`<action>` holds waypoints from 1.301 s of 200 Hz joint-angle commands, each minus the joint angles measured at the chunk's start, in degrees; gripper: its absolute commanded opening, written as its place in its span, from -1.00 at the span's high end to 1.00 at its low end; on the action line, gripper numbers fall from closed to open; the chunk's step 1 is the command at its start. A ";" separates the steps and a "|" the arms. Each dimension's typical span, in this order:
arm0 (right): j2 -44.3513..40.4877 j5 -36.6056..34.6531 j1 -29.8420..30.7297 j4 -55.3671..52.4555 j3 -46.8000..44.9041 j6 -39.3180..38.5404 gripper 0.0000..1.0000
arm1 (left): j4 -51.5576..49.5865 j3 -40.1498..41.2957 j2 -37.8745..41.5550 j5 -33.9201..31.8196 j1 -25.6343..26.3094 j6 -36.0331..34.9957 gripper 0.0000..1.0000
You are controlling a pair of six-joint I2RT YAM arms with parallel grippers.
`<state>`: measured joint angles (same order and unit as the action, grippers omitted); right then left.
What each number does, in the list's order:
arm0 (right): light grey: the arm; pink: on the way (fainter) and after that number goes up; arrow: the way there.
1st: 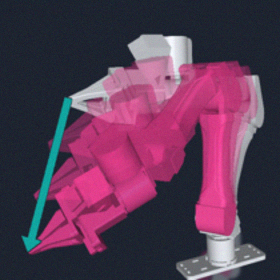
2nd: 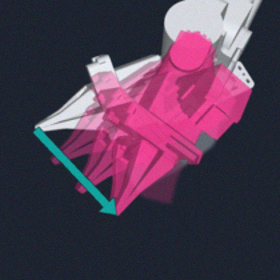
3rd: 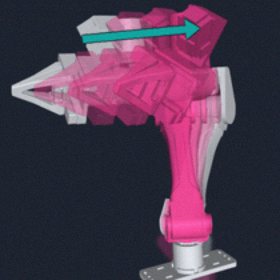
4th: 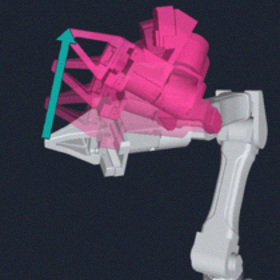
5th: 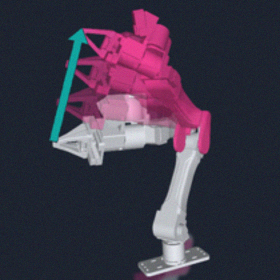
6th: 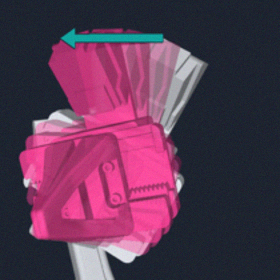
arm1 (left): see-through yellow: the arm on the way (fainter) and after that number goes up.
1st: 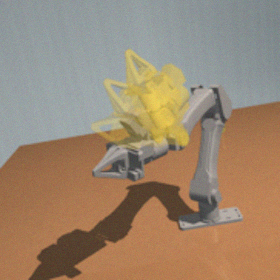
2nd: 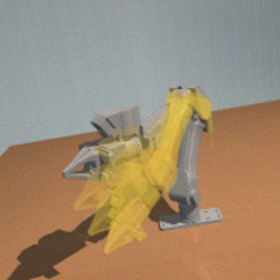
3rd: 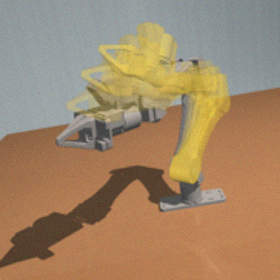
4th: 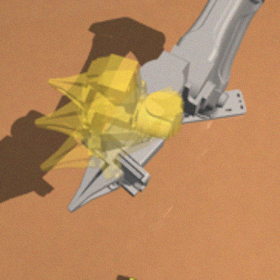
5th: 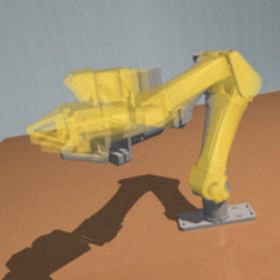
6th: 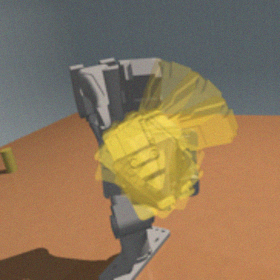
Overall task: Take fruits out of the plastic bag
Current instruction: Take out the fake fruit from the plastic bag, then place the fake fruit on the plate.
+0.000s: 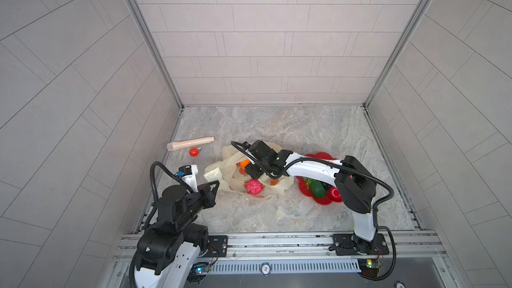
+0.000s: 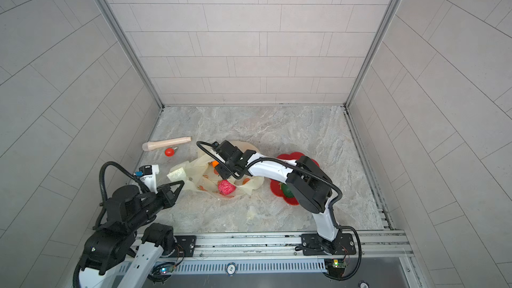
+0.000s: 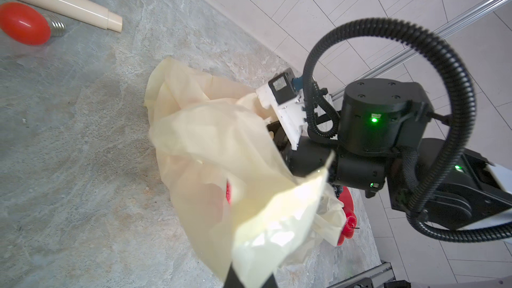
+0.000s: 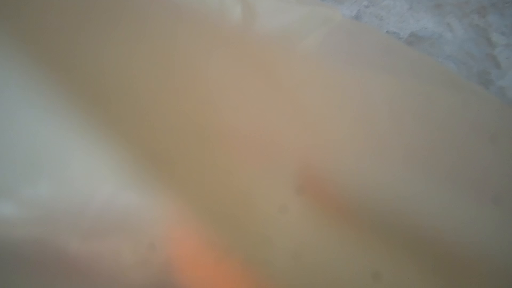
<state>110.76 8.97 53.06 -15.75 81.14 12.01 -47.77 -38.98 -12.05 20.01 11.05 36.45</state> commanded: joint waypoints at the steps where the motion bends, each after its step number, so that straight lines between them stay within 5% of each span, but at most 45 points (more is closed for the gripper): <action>1: -4.14 5.53 1.38 -2.75 -2.61 -4.41 0.01 | 0.97 -0.57 1.06 -1.27 -0.18 0.11 0.97; 53: -8.86 9.26 3.33 -3.12 -5.87 -4.86 0.00 | 0.81 -0.43 1.66 -1.67 -0.13 0.36 0.97; 141: -18.33 -1.24 4.25 -10.31 -2.45 -1.18 0.02 | 0.76 -0.04 2.08 -0.68 -0.12 0.18 0.97; 222: -24.99 7.03 4.07 -12.16 -2.14 3.33 0.02 | 0.81 0.18 2.91 -0.37 -0.12 0.27 0.97; 260: -29.18 14.40 2.51 -2.70 -7.14 8.69 0.02 | 0.74 0.30 3.09 -0.41 -0.15 0.38 0.97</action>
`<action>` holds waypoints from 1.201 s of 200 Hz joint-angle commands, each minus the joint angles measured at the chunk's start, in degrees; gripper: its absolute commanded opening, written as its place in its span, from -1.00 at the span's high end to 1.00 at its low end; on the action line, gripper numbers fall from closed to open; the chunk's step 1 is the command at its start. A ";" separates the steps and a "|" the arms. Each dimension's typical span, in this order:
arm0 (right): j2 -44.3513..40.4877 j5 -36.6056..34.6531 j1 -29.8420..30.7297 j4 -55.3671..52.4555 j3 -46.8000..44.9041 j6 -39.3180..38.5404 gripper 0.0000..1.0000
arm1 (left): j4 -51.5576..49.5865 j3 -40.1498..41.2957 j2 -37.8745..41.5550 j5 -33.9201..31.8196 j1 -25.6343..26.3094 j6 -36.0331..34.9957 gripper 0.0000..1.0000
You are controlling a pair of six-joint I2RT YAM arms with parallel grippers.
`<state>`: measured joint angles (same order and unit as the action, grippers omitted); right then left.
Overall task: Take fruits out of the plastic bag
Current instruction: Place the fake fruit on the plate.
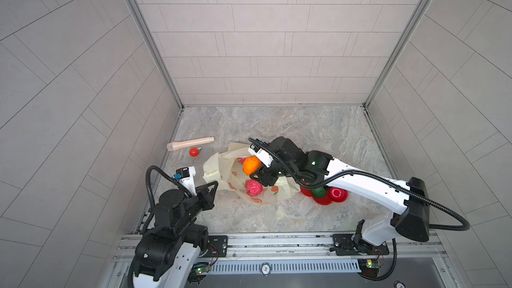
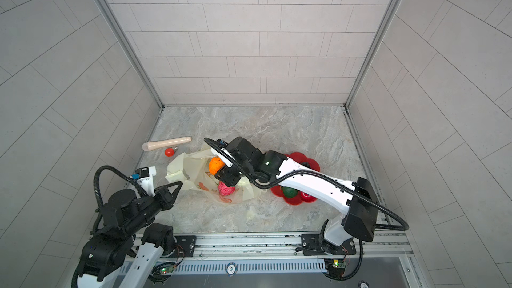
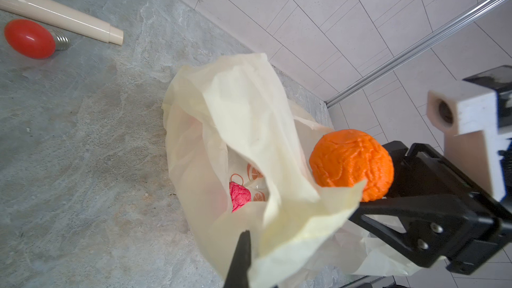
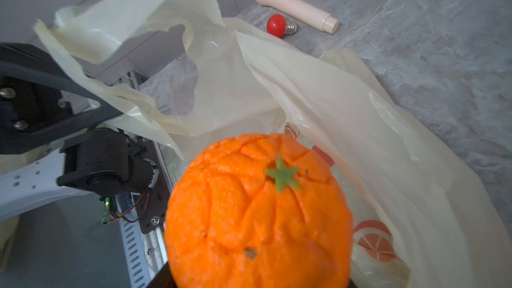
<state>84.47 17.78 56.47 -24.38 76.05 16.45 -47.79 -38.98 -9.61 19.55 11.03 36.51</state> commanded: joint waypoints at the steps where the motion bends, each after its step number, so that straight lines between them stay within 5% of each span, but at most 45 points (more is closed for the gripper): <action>1: -2.85 5.64 -0.91 5.97 -2.00 4.32 0.02 | 0.77 0.31 0.64 0.00 -0.13 0.31 0.97; 68: -3.03 8.95 -0.92 12.77 0.61 7.77 0.02 | 0.75 0.23 0.77 -0.05 -0.31 0.49 0.97; 240: -17.08 -26.66 -1.01 12.73 -1.19 -2.13 0.08 | -3.54 -0.88 0.52 -7.60 -0.93 1.54 1.00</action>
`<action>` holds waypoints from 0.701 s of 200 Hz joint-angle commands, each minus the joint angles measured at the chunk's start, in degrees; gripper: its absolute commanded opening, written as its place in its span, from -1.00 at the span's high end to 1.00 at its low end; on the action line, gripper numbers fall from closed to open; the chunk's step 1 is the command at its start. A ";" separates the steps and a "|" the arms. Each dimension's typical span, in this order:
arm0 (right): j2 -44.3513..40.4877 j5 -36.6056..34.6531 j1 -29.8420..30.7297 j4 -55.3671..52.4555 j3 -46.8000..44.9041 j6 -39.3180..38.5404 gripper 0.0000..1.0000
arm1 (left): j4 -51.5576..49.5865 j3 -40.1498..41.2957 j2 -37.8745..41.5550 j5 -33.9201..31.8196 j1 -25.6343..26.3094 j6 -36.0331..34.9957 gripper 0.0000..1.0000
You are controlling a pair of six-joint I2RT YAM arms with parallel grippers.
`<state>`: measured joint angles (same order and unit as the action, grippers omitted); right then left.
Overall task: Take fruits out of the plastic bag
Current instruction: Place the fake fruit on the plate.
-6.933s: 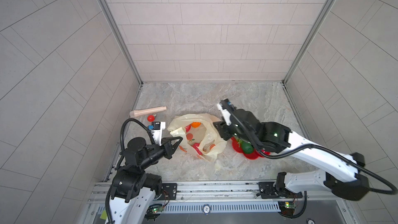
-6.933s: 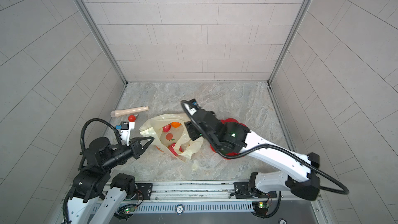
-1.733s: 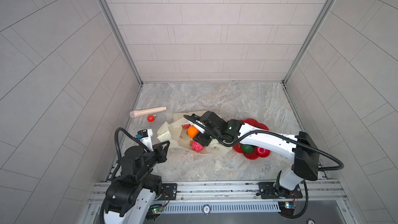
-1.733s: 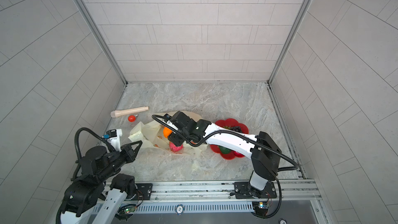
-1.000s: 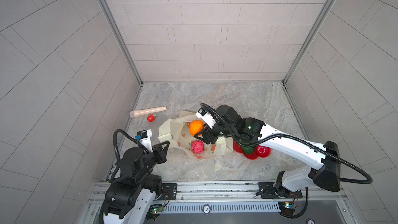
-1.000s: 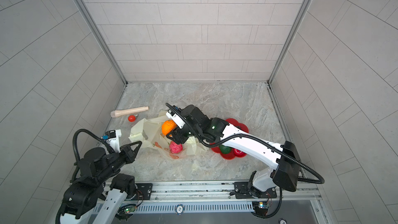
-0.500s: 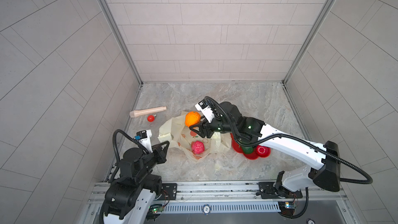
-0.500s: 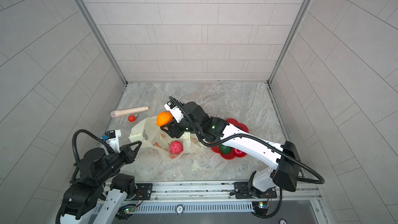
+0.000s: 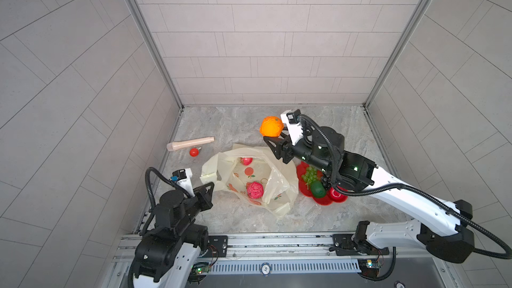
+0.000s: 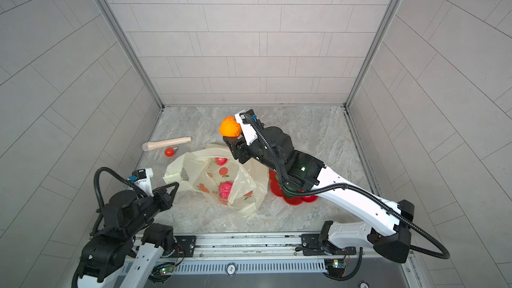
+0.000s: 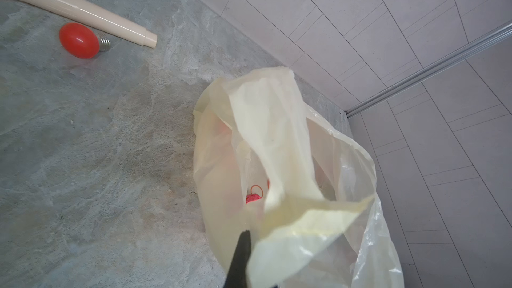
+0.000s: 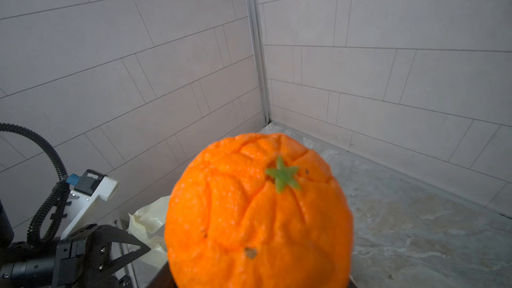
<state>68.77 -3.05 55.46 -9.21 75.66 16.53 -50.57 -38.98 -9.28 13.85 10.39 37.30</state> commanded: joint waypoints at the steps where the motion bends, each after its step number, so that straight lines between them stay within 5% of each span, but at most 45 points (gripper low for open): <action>1: -1.46 -6.00 0.00 -2.72 -0.79 -2.21 0.08 | -0.72 -0.90 0.21 -1.89 -0.29 0.76 1.00; 50: -7.07 -13.05 -3.10 -16.31 -4.38 1.68 0.07 | 0.74 -0.31 -0.32 0.44 -0.45 0.54 1.00; 140: -18.37 -12.37 -15.08 -36.34 -12.37 8.32 0.06 | 3.61 -0.74 -5.75 5.21 -0.64 -1.81 1.00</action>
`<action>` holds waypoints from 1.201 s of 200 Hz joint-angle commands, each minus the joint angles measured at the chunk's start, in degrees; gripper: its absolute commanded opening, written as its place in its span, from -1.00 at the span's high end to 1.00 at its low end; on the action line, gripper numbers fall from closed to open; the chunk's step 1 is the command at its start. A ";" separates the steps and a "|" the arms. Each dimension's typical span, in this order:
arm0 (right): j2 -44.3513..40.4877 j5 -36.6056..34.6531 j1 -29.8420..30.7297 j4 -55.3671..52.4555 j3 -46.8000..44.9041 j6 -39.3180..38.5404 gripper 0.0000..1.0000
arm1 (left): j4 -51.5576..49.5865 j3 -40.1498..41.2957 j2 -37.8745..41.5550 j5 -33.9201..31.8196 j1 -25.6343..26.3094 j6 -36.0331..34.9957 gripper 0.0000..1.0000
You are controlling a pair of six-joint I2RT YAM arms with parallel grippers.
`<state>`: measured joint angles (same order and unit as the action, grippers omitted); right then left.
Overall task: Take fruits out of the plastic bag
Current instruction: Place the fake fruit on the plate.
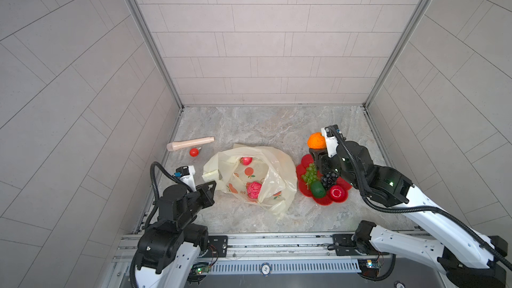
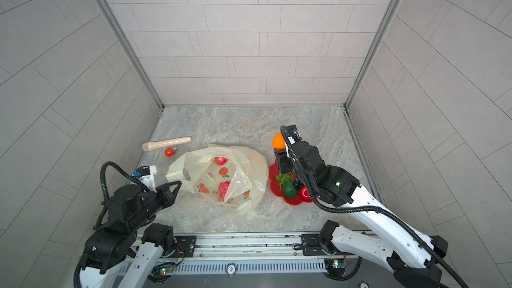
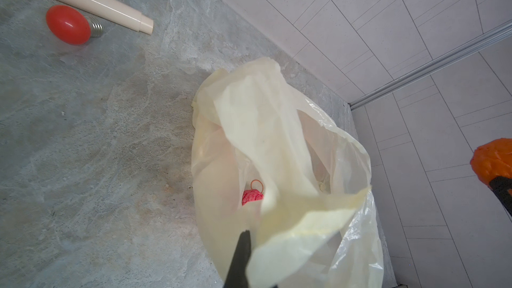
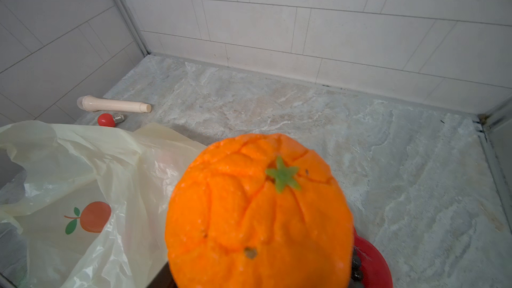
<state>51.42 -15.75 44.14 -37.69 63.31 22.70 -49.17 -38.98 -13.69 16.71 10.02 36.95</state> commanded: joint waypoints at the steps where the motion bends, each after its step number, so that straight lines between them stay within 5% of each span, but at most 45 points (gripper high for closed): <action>1: -0.95 0.61 -4.08 -8.07 -0.02 2.25 0.06 | 2.27 -0.70 -1.42 2.49 -0.31 -1.49 1.00; 66: 6.99 17.56 -20.14 -11.20 -4.66 1.64 0.05 | 4.83 -0.33 -3.34 5.85 -0.39 -2.68 1.00; 240: 21.52 22.94 -24.45 -7.91 -7.03 0.16 0.05 | 15.04 2.60 -6.83 8.88 -0.47 -6.32 0.99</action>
<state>72.79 7.84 19.81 -44.03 55.29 23.75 -37.52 -36.91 -20.73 24.18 9.98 32.08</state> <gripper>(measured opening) 0.579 0.044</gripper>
